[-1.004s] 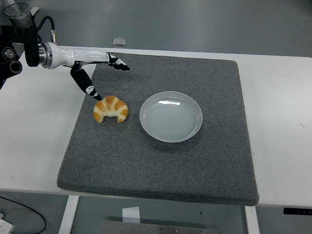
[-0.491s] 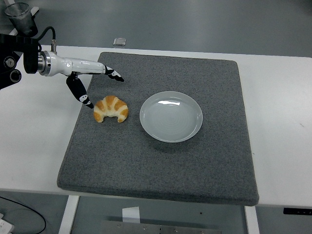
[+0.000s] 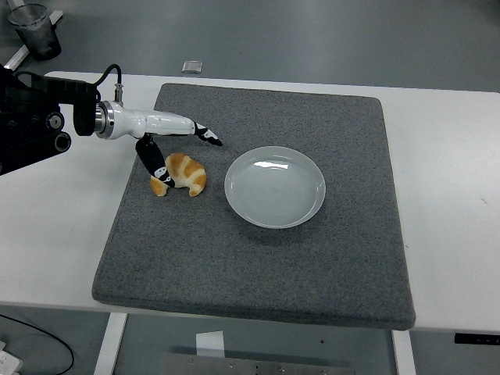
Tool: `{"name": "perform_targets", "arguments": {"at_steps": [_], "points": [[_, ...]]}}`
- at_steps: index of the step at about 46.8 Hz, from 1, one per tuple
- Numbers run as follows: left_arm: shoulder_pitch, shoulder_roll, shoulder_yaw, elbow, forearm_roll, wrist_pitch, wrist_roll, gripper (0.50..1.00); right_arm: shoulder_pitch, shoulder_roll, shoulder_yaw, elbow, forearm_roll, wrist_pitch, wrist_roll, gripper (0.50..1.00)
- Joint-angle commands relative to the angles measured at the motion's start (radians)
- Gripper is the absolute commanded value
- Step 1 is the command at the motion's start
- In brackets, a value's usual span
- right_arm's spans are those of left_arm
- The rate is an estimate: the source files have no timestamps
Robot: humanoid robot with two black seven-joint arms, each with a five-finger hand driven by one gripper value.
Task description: Place the bread on the plate
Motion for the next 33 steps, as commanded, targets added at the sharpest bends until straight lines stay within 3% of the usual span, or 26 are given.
{"name": "perform_targets", "arguments": {"at_steps": [1,33], "points": [[0.004,-0.005,0.0,0.006,0.021,0.0,0.0,0.999,0.0,0.0,0.0,0.0,-0.002,0.0,0.0,0.932],[0.044,-0.011,0.0,0.029,0.068,0.023,0.0,0.988,0.0,0.0,0.0,0.0,0.0,0.0,0.0,0.932]]}}
